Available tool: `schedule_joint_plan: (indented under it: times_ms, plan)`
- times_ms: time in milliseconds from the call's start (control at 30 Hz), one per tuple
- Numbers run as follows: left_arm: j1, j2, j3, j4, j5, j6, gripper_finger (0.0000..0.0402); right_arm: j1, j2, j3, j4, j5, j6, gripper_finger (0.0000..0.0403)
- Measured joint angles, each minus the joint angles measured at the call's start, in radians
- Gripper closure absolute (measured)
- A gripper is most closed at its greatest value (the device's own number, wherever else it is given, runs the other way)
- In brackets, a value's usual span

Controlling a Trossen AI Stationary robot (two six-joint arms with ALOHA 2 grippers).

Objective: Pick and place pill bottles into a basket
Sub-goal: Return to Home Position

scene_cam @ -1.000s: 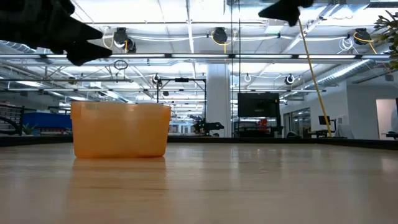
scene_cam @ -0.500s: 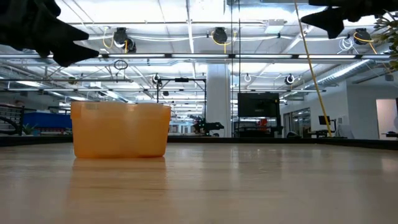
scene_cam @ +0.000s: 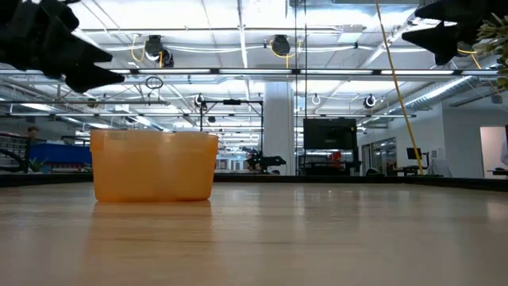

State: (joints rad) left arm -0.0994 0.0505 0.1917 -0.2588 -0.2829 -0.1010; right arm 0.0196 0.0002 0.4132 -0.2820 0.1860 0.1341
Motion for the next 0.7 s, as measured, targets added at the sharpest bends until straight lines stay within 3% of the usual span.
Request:
schedule_joint_plan:
  times_ms: [233,433,700]
  plan:
    - [0.0,-0.006,-0.097,0.074,-0.04,-0.011,0.0036,0.0,0.001,-0.048,0.011,-0.003,0.009,0.0149]
    - [0.0,-0.004,-0.136,0.183,-0.011,0.033,0.0036,0.0,0.001,-0.077,0.083,-0.008,0.0,0.0149]
    - [0.0,-0.006,-0.136,0.179,-0.009,0.091,0.0036,0.0,0.001,-0.226,0.4,-0.114,-0.056,0.0149]
